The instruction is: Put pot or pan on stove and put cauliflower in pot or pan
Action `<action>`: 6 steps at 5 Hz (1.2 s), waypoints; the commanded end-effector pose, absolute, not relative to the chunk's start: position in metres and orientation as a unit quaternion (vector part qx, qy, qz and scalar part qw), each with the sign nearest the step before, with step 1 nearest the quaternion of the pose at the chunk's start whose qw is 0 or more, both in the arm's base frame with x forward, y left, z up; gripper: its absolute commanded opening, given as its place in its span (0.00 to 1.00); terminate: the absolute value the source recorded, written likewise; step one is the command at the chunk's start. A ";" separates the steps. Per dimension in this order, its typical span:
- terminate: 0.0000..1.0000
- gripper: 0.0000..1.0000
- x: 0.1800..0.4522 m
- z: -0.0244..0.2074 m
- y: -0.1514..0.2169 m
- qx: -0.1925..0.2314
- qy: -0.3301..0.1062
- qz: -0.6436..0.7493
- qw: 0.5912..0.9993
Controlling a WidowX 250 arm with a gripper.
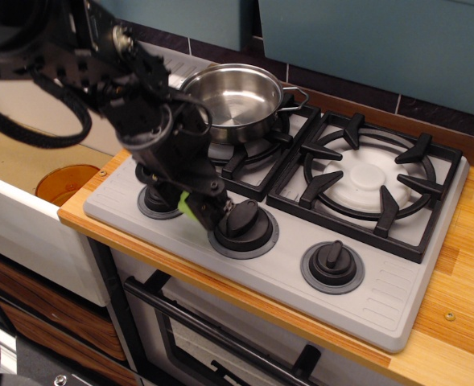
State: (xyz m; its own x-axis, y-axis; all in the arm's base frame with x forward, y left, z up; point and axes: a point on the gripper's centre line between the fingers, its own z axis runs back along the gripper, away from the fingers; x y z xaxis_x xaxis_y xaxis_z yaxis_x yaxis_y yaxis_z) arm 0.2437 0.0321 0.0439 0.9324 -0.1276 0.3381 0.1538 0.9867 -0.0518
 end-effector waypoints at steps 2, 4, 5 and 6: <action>0.00 0.00 0.287 0.118 0.054 -0.024 -0.194 -0.086 0.977; 0.00 0.00 0.325 0.129 0.061 -0.040 -0.208 -0.098 0.972; 0.00 0.00 0.340 0.124 0.064 -0.049 -0.214 -0.104 0.970; 0.00 0.00 0.348 0.118 0.066 -0.057 -0.213 -0.106 0.970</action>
State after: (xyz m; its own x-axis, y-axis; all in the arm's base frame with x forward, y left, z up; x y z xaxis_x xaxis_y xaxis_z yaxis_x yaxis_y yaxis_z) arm 0.3379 0.0642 0.0986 0.9103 -0.1695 0.3777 0.2242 0.9688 -0.1056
